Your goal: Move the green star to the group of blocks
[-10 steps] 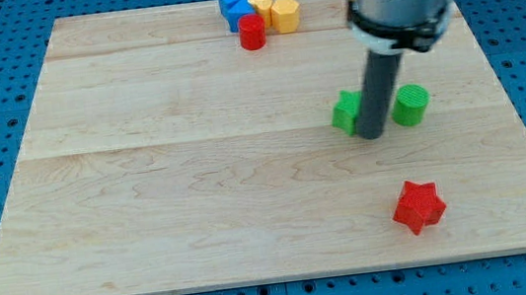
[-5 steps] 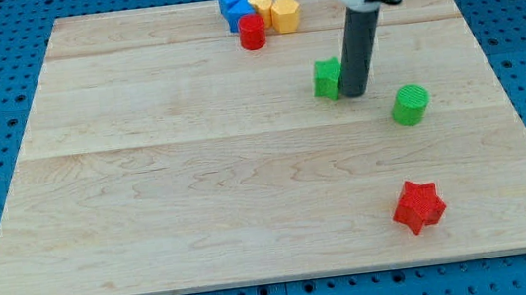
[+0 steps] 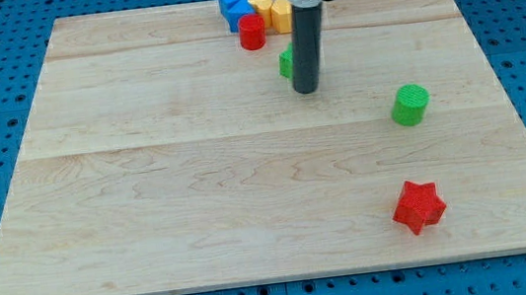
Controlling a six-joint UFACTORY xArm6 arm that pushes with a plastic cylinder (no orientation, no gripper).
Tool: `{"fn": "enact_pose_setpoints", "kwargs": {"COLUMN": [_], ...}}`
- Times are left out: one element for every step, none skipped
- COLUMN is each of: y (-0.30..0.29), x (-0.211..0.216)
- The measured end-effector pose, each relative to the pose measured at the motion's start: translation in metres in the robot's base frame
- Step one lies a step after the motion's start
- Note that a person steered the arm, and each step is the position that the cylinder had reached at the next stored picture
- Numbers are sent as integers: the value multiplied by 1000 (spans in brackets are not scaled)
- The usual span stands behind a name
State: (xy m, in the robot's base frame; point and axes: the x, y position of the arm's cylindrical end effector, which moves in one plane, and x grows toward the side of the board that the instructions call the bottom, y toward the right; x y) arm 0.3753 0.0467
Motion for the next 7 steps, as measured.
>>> {"fn": "enact_pose_setpoints", "kwargs": {"y": [-16, -16, 4, 12, 3, -2, -2], "x": [-17, -32, -9, -23, -47, -58, -66]}}
